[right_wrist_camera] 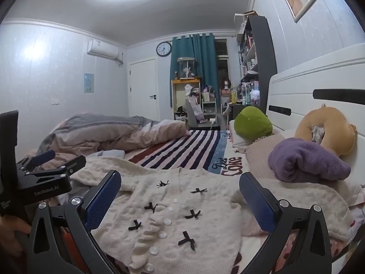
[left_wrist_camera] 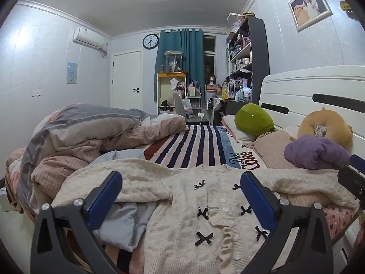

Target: Fold large clothes

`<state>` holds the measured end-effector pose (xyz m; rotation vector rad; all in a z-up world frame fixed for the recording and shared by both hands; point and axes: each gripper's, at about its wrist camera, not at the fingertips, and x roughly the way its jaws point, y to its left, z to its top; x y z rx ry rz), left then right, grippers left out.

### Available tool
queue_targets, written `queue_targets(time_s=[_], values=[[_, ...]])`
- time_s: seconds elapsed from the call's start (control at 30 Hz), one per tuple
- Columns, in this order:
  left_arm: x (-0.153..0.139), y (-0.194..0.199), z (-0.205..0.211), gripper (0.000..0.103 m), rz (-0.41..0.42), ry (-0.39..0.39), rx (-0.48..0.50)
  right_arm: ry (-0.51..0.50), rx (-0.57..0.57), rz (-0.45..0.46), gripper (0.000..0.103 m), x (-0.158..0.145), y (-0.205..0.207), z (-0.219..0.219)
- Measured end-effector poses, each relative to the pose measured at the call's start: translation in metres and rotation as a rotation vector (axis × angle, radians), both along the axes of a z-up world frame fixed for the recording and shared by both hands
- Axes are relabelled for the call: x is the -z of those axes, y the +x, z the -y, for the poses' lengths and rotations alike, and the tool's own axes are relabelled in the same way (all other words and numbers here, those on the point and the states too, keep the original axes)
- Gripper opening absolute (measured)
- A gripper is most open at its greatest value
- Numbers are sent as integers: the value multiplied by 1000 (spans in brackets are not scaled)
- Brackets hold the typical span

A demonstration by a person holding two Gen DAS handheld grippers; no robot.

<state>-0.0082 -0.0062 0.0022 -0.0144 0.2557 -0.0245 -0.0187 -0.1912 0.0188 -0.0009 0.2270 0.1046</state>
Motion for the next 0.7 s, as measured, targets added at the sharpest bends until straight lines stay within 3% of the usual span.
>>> queue_targets(time_s=[0.7], values=[[6,6,-4,102,-8,-1,-7,9,6,-10,103,-1,-2,-6]])
